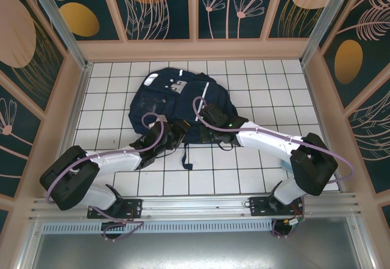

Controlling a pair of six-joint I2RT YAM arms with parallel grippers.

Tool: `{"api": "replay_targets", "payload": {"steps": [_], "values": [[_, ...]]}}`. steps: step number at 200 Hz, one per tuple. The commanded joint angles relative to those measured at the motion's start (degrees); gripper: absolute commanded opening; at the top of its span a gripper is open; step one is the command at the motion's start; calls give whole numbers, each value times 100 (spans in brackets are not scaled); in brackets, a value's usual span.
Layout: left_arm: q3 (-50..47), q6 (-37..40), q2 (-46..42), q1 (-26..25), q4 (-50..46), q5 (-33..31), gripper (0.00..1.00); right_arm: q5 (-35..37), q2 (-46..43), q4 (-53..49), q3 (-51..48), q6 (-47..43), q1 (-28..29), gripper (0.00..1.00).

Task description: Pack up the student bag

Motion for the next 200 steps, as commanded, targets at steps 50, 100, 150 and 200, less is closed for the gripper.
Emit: {"api": "replay_targets", "payload": {"steps": [50, 100, 150, 200], "values": [[34, -5, 162, 6, 329, -561, 39, 9, -211, 210, 47, 86, 3, 0], [21, -80, 202, 35, 164, -867, 17, 614, -152, -217, 67, 118, 3, 0], [-150, 182, 4, 286, -176, -916, 0, 1477, -387, -644, -152, -295, -412, 0], [-103, 762, -276, 668, -676, -726, 0, 1305, -446, -281, -132, -877, -1280, 0]]}}
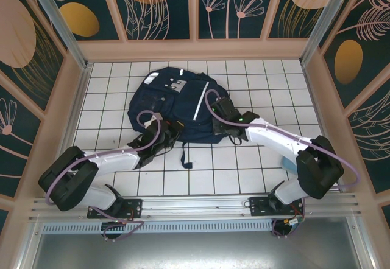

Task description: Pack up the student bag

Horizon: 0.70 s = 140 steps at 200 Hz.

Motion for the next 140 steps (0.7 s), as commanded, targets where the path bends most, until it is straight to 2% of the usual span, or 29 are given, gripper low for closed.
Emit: {"api": "replay_targets", "payload": {"steps": [1, 23, 40, 93, 125, 140], "values": [[-33, 532, -177, 411, -699, -494, 0, 554, -158, -95, -9, -396, -439, 0], [166, 943, -126, 704, -967, -232, 0, 313, 34, 19, 260, -571, -538, 0], [302, 1214, -36, 977, -1023, 13, 0, -289, 92, 43, 371, -649, -470, 0], [1190, 2271, 505, 1744, -1495, 341, 0, -1854, -146, 388, 191, -443, 287, 0], [1818, 2724, 884, 1980, -1815, 228, 0, -2574, -230, 972, 172, -61, 626, 0], [1989, 2829, 813, 1994, -2175, -22, 10, -2536, -121, 1082, 221, 74, 685, 0]]}}
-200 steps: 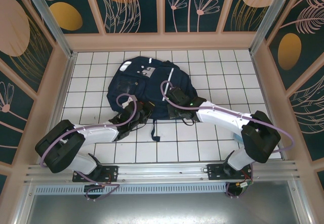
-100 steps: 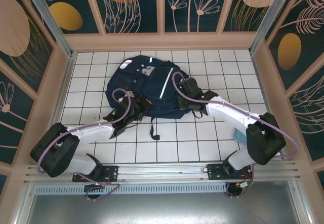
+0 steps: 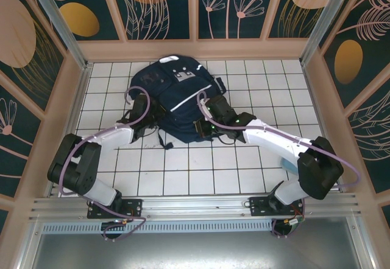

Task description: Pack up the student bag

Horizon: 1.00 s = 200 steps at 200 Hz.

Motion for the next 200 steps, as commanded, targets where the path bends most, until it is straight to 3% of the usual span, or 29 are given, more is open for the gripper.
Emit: {"api": "replay_targets", "payload": {"steps": [1, 16, 40, 48, 63, 87, 118, 144, 182, 200], "values": [[435, 522, -46, 99, -373, -614, 11, -425, -80, 331, 36, 362, 141, 0], [297, 431, -319, 99, -558, -806, 31, -64, 52, 262, 95, 438, 167, 0], [-175, 155, -872, 99, -831, -888, 45, 698, 205, -169, 257, 630, 101, 0], [-373, 79, -1082, 102, -832, -800, 47, 777, 226, -217, 263, 643, 49, 18], [-721, -125, -1471, 99, -820, -632, 52, 751, 298, -189, 271, 422, -37, 40], [-1095, -381, -1993, 99, -819, -413, 58, 444, 779, -316, 557, -161, -188, 54], [-1311, -562, -2362, 99, -826, -168, 64, 526, 1352, -377, 980, -740, -338, 60], [-1390, -595, -2441, 99, -821, -26, 67, 93, 1663, -337, 1207, -1055, -489, 63], [-1454, -604, -2441, 94, -767, 59, 67, -709, 1853, -390, 1325, -1407, -509, 58], [-1463, -603, -2441, 94, -736, 84, 67, -771, 1907, -380, 1337, -1439, -508, 52]]}}
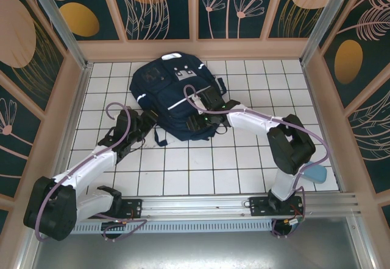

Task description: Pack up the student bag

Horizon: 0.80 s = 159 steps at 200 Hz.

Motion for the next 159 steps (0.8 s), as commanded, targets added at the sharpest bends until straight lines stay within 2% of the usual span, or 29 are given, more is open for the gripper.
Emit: {"api": "replay_targets", "payload": {"steps": [1, 30, 58, 70, 88, 98, 110, 138, 159], "values": [[-79, -63, -63, 5, 36, 120, 67, -456, 103, -107, 199, -316, 8, 52], [-66, -80, -68, 5, 114, 191, 68, -569, 160, -121, 230, -307, 16, 37], [-75, -107, -68, 6, 183, 286, 68, -576, 161, -120, 227, -381, 47, 32], [-79, -126, -68, 3, 220, 343, 68, -502, 131, -147, 225, -447, 66, 35], [-109, -179, -68, 3, 311, 457, 68, 63, 108, -121, 259, -433, 95, 51], [-143, -239, -68, -10, 416, 559, 68, 383, 134, -141, 345, -380, 91, 55], [-182, -331, -59, -56, 564, 674, 68, 500, 132, -159, 472, -321, 94, 56], [-216, -649, -19, -340, 869, 751, 67, 15, -178, 223, 449, -124, 95, 56], [-207, -986, 125, -644, 1225, 687, 67, -68, -439, 582, 302, -2, 88, 55]]}}
